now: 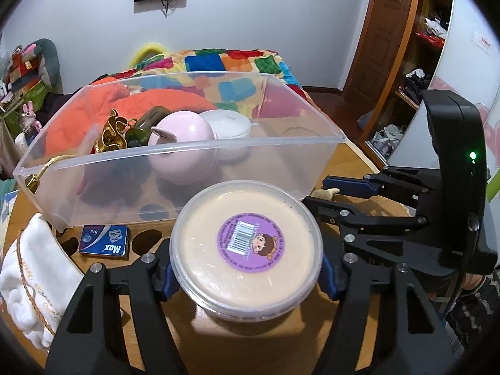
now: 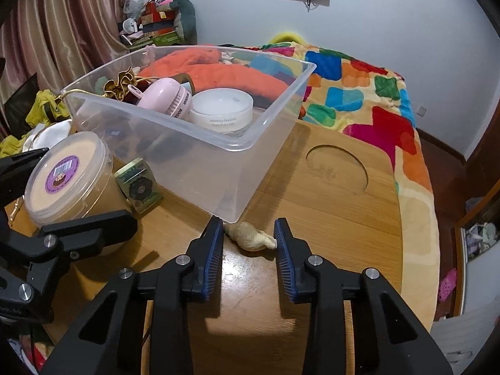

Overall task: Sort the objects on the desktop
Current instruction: 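Lift the cream tub with left tool and carry it over the clear box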

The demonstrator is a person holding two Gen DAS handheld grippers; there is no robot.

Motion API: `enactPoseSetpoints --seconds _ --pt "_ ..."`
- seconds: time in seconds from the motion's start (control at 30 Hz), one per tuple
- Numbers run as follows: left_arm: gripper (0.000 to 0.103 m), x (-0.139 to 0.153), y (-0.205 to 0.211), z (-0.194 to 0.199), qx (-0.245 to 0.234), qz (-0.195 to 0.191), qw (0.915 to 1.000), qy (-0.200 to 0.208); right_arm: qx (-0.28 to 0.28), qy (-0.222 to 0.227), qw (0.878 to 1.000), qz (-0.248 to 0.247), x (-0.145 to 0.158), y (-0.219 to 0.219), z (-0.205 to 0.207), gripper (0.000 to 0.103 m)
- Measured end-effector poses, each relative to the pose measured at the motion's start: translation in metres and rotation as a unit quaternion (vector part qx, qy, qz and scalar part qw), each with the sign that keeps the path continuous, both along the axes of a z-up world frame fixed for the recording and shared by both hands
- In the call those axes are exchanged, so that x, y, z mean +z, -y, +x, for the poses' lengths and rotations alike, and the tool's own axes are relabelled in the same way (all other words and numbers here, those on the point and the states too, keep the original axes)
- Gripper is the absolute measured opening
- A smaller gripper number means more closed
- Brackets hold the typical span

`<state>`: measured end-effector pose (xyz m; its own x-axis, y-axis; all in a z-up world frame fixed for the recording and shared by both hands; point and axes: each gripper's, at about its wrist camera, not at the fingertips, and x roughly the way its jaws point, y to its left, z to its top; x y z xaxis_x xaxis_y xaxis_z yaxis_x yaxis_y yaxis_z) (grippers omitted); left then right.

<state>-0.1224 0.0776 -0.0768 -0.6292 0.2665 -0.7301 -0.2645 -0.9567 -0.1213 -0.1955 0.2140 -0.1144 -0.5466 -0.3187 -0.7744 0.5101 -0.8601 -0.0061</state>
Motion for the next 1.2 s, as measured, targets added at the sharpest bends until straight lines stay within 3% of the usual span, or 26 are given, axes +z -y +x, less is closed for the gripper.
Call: enactPoseSetpoints --seconds 0.8,1.2 --pt "0.066 0.007 0.012 -0.004 0.034 0.025 0.9991 0.002 0.012 0.007 1.000 -0.006 0.005 -0.007 0.008 0.029" --pt "0.066 0.029 0.017 0.005 0.027 0.022 0.9992 -0.019 0.010 -0.029 1.000 0.003 0.040 -0.009 0.033 0.029"
